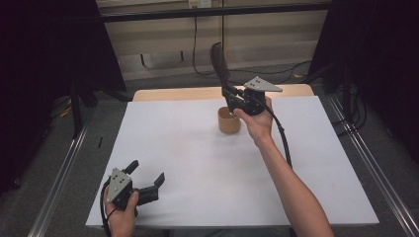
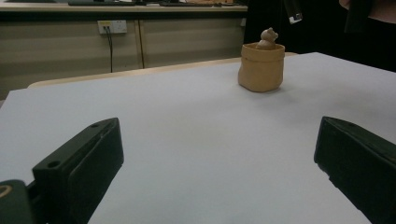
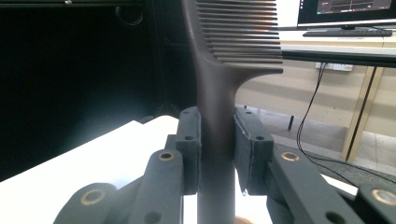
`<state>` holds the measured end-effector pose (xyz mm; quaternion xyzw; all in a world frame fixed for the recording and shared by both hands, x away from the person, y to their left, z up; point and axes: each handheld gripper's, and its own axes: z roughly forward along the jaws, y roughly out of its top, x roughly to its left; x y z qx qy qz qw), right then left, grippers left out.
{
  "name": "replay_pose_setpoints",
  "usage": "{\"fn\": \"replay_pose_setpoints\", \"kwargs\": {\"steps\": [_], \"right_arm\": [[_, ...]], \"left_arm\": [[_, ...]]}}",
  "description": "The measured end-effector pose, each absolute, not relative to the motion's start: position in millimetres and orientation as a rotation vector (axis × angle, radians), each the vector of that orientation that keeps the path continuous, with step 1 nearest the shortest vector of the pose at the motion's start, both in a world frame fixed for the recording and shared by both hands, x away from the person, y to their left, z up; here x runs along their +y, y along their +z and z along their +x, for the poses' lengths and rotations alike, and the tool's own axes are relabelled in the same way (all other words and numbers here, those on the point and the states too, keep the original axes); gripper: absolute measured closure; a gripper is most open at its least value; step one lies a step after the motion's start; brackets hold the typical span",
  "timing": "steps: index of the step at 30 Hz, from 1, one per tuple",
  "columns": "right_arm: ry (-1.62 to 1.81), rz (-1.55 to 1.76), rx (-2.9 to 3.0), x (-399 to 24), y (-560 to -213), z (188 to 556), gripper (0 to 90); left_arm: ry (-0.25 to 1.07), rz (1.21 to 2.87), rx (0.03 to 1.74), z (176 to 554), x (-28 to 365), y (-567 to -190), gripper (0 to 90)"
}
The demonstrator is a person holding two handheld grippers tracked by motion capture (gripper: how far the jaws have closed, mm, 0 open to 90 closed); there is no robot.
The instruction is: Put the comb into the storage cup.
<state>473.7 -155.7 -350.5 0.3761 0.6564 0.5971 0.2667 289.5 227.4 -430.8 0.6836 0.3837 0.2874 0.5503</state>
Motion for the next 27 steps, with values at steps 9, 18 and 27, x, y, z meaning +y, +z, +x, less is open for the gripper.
{"fn": "replay_pose_setpoints", "kwargs": {"steps": [9, 18, 27], "right_arm": [[1.616, 1.012, 1.766, -156.7, -355.3, 478.3, 72.8], [1.617, 1.024, 1.754, -160.5, -363.3, 487.1, 72.8], [1.604, 1.057, 1.757, -166.3, -376.3, 499.1, 72.8]], "left_arm": [[0.679, 1.616, 0.9, 289.2, 226.4, -430.8, 1.6], [0.672, 1.625, 0.903, 289.8, 226.8, -431.3, 1.6], [0.674, 1.624, 0.906, 289.7, 226.4, -431.4, 1.6]]}}
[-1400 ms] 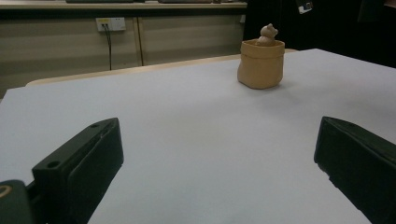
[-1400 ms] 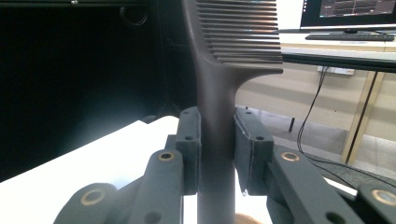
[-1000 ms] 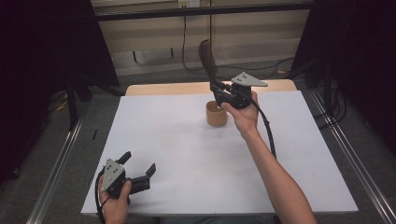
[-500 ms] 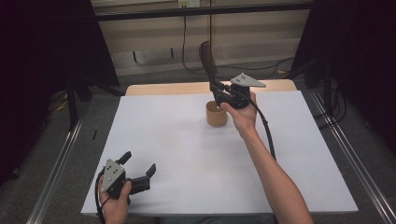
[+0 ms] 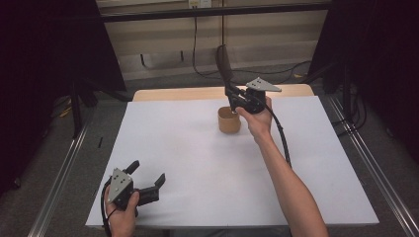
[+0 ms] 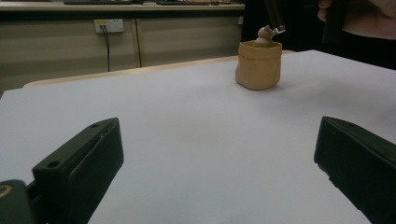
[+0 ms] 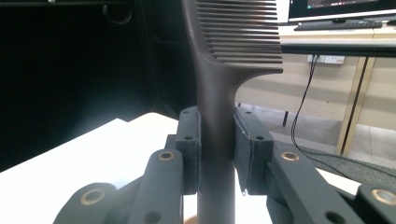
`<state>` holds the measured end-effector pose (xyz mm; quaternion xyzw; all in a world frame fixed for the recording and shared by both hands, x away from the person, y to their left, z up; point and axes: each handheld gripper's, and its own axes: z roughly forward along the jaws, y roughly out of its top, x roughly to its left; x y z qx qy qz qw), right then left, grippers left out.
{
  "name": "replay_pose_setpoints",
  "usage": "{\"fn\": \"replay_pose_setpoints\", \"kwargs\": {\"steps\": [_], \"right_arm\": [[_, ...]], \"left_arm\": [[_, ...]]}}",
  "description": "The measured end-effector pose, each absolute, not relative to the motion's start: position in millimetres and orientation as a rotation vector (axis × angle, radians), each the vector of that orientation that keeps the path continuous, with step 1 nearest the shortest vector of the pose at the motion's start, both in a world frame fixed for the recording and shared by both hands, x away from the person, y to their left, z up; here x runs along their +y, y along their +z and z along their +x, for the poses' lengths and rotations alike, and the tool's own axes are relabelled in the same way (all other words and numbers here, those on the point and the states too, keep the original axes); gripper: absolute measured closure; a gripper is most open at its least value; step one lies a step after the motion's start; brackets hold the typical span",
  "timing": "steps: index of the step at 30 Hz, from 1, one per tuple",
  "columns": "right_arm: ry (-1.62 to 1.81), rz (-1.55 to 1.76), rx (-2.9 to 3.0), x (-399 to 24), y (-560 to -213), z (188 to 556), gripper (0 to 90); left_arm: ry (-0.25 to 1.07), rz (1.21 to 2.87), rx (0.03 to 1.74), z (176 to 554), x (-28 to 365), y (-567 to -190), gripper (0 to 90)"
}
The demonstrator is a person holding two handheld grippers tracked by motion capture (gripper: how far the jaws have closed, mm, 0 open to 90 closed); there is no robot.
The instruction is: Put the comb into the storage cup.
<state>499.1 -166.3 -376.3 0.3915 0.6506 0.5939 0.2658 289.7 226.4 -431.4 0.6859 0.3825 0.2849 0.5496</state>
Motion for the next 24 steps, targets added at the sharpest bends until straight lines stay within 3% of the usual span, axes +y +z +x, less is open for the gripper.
{"fn": "replay_pose_setpoints", "kwargs": {"steps": [24], "right_arm": [[1.554, 1.012, 1.845, -157.4, -404.5, 511.0, 72.8]], "left_arm": [[0.669, 1.625, 0.9, 289.2, 227.2, -431.1, 1.6]]}}
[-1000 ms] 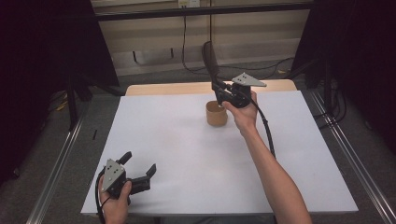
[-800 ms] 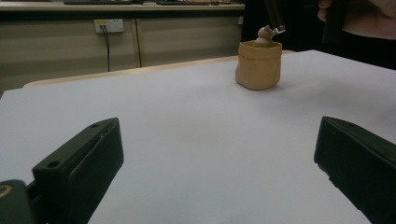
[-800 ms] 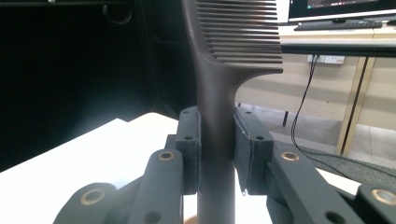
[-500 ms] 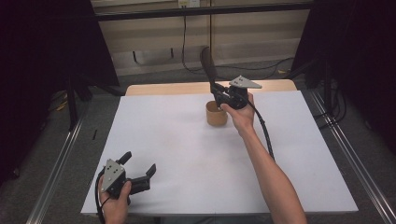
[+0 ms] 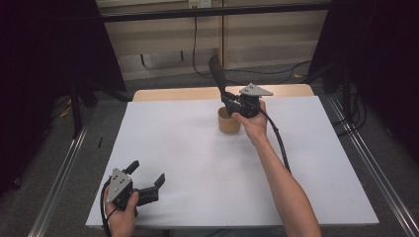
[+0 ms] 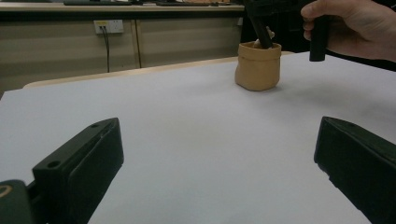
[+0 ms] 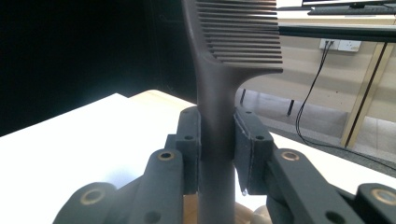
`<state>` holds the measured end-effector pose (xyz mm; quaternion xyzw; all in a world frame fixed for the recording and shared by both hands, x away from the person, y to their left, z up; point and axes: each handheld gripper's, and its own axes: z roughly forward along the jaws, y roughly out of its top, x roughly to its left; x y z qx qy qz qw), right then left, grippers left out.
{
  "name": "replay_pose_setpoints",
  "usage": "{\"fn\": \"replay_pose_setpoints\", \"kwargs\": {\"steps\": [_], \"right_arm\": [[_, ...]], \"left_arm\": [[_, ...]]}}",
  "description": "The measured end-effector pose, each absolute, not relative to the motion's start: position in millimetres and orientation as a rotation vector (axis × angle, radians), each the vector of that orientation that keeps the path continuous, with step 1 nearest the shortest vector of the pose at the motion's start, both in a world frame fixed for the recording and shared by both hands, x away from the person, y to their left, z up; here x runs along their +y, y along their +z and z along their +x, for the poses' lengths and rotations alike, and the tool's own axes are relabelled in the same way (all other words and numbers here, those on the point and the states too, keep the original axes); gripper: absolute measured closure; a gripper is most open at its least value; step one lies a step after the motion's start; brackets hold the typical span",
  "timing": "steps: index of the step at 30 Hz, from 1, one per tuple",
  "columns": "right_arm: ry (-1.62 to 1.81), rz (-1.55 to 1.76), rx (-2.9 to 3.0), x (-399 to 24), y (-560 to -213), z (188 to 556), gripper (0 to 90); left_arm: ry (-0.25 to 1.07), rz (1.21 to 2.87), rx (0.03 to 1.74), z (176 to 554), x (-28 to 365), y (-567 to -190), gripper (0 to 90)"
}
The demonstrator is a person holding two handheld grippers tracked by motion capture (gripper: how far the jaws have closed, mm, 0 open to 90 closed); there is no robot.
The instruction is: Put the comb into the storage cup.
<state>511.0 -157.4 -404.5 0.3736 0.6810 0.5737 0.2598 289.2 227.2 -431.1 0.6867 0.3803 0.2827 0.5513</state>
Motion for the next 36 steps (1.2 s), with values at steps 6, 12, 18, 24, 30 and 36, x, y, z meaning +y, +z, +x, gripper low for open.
{"fn": "replay_pose_setpoints", "kwargs": {"steps": [6, 12, 18, 24, 30, 36], "right_arm": [[1.547, 1.008, 1.866, -156.0, -408.5, 511.2, 72.8], [1.536, 1.001, 1.886, -155.2, -411.5, 511.1, 72.8], [1.521, 0.985, 1.906, -152.2, -413.1, 509.0, 72.8], [1.522, 1.01, 1.9, -153.1, -413.1, 507.7, 72.8], [1.52, 1.008, 1.911, -151.1, -413.5, 506.0, 72.8], [1.513, 1.016, 1.914, -151.4, -418.5, 504.6, 72.8]], "left_arm": [[0.664, 1.622, 0.899, 289.1, 227.2, -430.9, 1.6], [0.664, 1.621, 0.897, 289.1, 227.0, -430.7, 1.6], [0.664, 1.622, 0.896, 288.9, 227.3, -430.7, 1.6], [0.665, 1.613, 0.899, 288.4, 227.3, -430.2, 1.6], [0.665, 1.613, 0.896, 288.4, 227.6, -429.9, 1.6], [0.662, 1.611, 0.898, 288.3, 227.2, -430.0, 1.6]]}}
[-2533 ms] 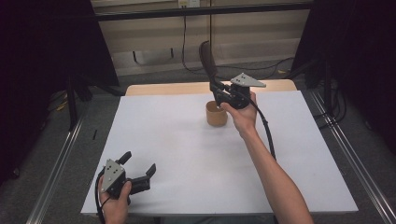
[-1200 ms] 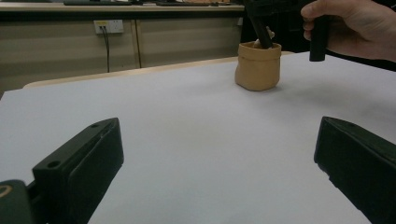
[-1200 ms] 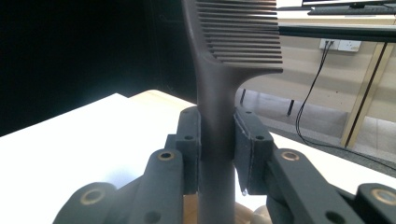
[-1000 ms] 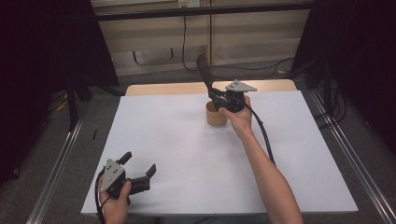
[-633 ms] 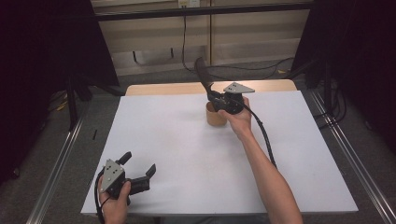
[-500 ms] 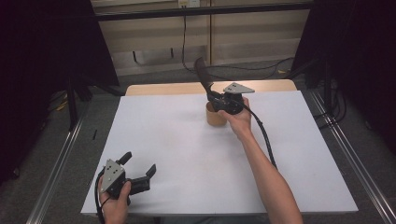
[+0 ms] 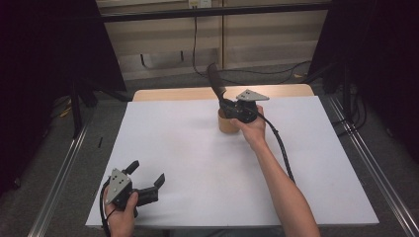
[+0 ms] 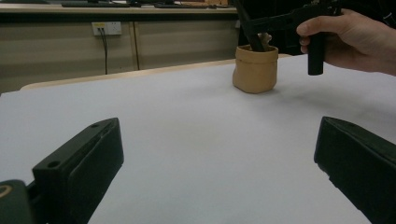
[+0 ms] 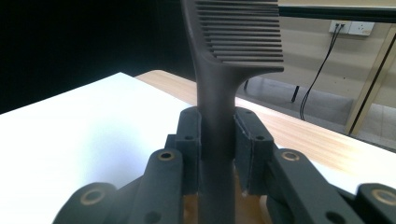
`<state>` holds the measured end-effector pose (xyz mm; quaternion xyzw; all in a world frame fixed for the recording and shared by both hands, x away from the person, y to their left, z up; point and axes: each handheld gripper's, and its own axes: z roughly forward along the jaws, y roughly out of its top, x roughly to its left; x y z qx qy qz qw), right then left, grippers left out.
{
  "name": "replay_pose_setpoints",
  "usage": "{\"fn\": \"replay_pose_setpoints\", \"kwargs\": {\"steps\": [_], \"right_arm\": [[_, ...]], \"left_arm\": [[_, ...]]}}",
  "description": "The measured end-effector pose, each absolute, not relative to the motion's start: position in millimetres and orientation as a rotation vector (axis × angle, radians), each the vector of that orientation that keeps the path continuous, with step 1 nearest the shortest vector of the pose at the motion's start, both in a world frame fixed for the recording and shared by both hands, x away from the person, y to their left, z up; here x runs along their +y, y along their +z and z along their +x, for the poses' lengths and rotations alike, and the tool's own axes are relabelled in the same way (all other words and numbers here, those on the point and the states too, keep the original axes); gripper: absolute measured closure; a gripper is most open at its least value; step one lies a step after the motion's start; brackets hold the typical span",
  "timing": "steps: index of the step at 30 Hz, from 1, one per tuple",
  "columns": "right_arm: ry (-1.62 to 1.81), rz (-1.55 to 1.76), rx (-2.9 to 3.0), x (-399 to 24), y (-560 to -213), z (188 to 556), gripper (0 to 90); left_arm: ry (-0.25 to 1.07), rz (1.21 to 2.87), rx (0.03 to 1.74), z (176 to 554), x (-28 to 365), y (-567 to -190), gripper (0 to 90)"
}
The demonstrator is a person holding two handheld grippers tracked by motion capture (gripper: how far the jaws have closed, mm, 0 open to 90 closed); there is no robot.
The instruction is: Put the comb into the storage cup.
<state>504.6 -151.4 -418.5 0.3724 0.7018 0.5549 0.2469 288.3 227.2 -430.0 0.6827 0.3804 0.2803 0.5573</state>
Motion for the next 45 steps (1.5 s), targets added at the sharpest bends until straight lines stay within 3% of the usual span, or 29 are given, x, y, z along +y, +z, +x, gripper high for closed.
{"fn": "replay_pose_setpoints", "kwargs": {"steps": [45], "right_arm": [[1.347, 1.09, 2.025, -156.5, -421.3, 496.1, 70.5]], "left_arm": [[0.665, 1.63, 0.897, 289.9, 225.5, -431.2, 1.5]]}}
